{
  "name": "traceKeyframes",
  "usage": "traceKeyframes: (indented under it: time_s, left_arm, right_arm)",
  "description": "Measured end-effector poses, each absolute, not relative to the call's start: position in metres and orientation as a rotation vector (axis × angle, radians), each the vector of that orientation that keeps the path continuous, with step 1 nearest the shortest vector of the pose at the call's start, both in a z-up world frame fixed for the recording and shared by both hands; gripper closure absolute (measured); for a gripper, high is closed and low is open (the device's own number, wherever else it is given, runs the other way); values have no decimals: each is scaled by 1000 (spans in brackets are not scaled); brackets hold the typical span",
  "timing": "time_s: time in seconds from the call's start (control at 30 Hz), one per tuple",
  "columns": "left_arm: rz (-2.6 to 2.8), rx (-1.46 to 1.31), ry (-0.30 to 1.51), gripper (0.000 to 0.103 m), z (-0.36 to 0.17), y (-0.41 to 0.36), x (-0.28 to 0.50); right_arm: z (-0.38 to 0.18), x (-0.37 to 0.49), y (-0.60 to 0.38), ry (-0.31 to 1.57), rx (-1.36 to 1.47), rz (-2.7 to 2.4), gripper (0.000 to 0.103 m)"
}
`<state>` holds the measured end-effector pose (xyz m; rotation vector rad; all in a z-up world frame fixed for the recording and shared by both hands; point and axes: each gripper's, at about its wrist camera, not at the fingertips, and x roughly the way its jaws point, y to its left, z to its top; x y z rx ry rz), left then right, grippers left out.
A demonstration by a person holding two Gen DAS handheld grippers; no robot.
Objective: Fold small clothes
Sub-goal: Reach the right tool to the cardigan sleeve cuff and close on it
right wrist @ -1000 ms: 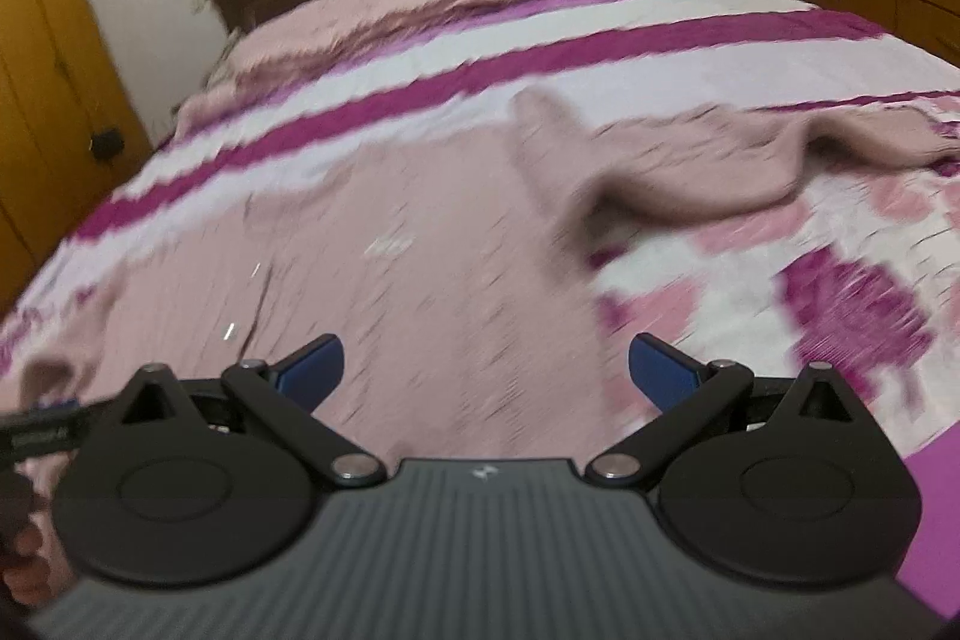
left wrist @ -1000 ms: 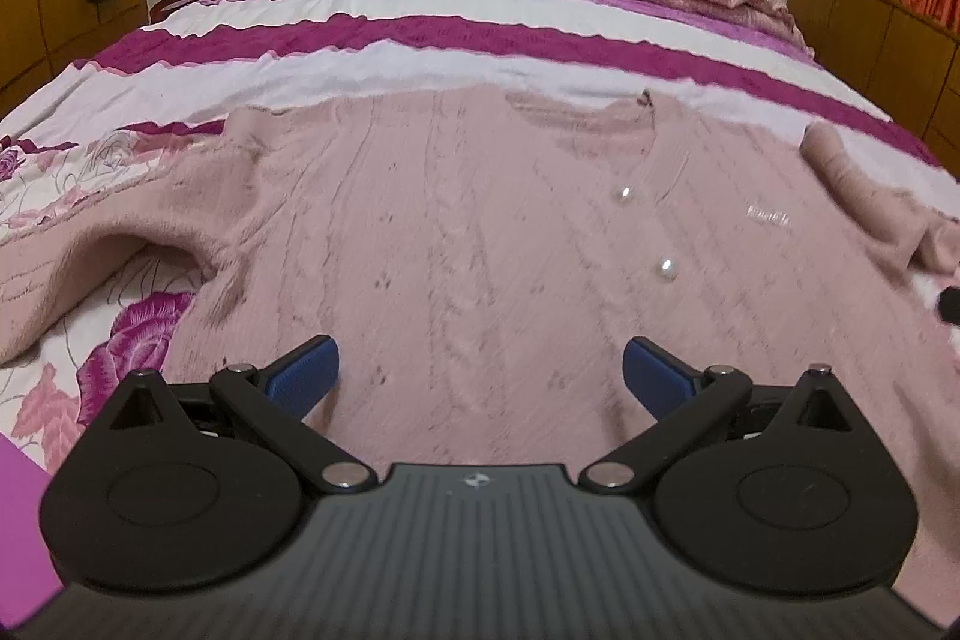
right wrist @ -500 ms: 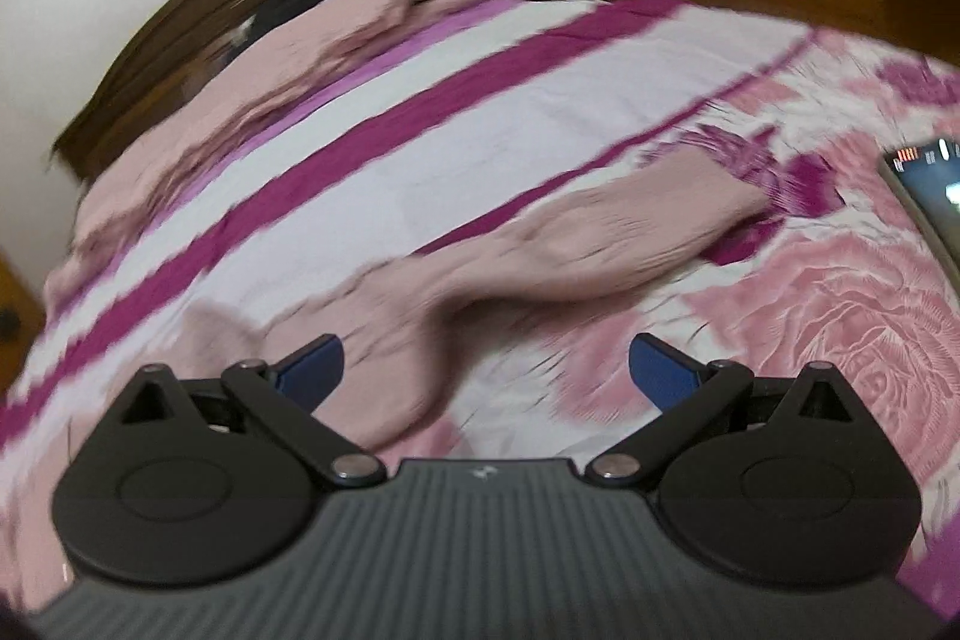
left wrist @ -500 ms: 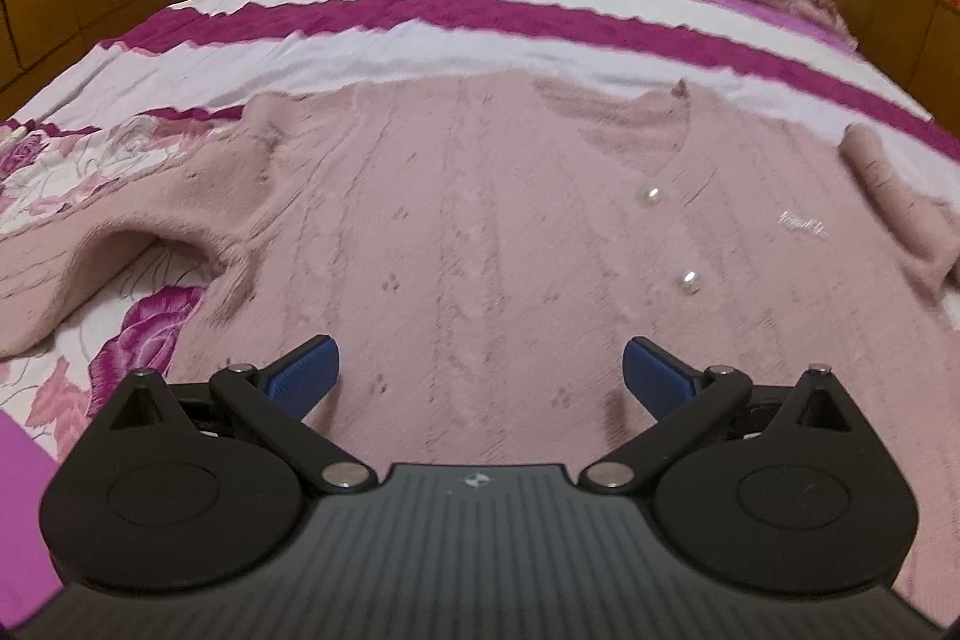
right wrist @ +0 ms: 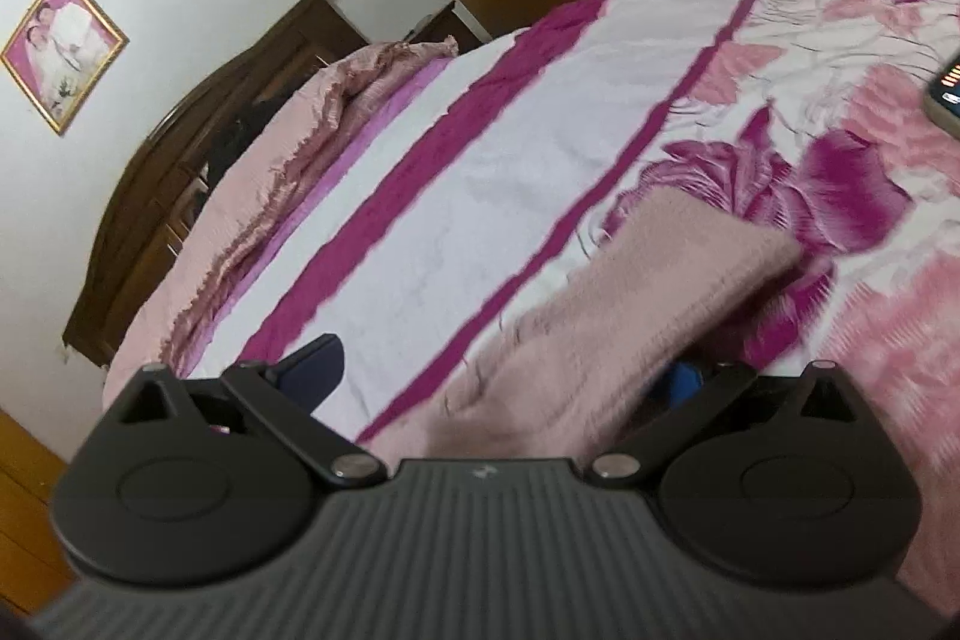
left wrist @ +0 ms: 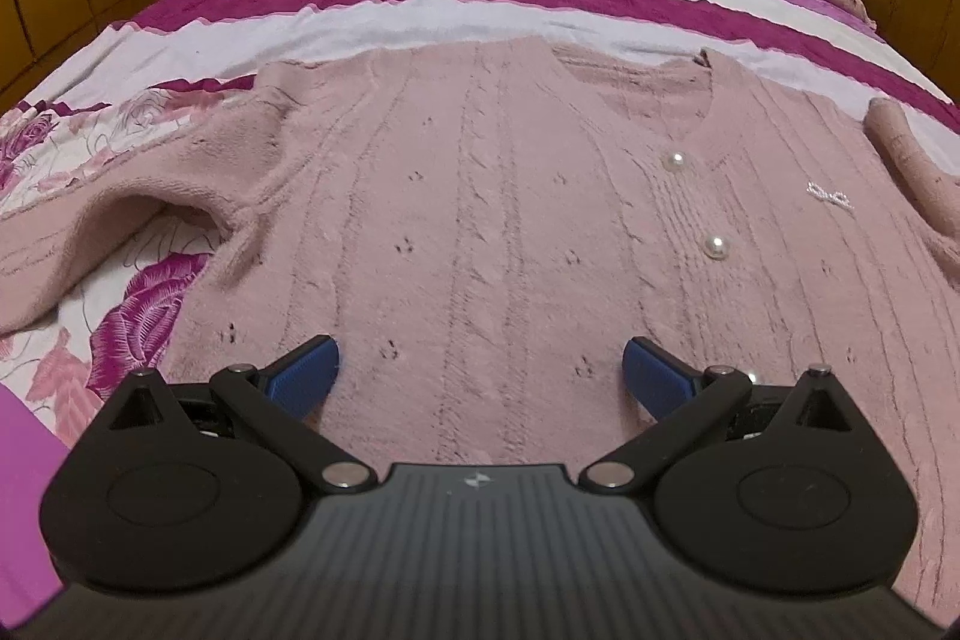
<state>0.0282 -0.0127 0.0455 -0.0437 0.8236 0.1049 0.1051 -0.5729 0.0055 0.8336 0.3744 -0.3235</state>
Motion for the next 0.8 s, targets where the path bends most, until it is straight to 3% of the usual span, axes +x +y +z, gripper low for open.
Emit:
traceKeyframes:
  time_s: [0.03, 0.07, 0.1, 0.13, 0.17, 0.47, 0.8]
  left_arm:
    - [107, -36, 821, 0, 45, -14, 28]
    - [112, -27, 819, 0, 45, -15, 27]
    - [113, -23, 819, 0, 46, -16, 26]
    - [110, -23, 818, 0, 47, -17, 26]
    - [107, -23, 813, 0, 48, -17, 25]
    - [73, -14, 792, 0, 54, -26, 17]
    - [48, -46, 775, 0, 70, -18, 4]
  right_arm:
    - [6, 107, -573, 376, 831, -322, 14]
    - [7, 109, -575, 384, 832, -324, 38]
    - [9, 112, -578, 404, 839, -332, 52]
    - [11, 113, -581, 414, 847, -341, 79]
    - [14, 111, -584, 411, 849, -343, 94]
    - [81, 72, -613, 294, 653, -411, 94]
    - [120, 53, -600, 284, 640, -365, 94]
